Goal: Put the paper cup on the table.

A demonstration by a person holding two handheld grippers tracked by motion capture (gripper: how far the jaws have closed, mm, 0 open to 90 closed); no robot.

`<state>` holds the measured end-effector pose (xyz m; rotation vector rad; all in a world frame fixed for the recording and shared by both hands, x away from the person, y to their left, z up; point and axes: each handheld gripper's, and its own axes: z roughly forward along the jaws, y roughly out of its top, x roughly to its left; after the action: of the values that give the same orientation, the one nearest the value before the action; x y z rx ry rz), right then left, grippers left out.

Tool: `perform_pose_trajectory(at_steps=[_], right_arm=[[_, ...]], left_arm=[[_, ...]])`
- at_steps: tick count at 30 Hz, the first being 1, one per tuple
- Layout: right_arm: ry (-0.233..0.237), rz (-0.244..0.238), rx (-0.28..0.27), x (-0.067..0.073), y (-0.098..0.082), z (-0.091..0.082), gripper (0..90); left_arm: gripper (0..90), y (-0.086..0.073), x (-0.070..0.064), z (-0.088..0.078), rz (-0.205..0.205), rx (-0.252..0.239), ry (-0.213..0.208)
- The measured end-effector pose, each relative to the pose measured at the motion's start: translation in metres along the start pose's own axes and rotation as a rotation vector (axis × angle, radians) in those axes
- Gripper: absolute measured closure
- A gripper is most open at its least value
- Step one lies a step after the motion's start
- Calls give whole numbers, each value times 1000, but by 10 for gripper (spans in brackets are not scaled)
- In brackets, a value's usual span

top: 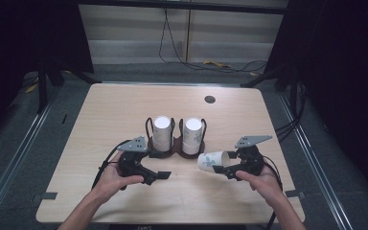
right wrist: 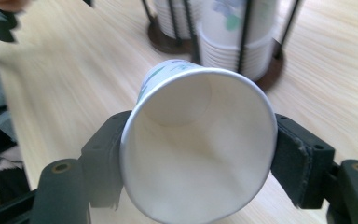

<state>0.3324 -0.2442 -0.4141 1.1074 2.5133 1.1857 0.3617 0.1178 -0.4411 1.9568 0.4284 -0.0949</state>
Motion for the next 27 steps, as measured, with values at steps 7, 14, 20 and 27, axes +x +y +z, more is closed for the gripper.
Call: perform_pose_trajectory(at_steps=[7, 14, 20, 27], right_arm=[[-100, 31, 45, -16, 10, -8, 280], [-183, 81, 73, -32, 22, -10, 281], [-227, 113, 135, -43, 28, -3, 274], [-322, 163, 174, -59, 44, -10, 275]], left_arm=[[162, -2, 1, -2, -8, -5, 14], [162, -9, 10, -6, -34, 21, 50], [162, -12, 12, -6, -49, 36, 85], [184, -11, 21, -12, -98, 21, 190]])
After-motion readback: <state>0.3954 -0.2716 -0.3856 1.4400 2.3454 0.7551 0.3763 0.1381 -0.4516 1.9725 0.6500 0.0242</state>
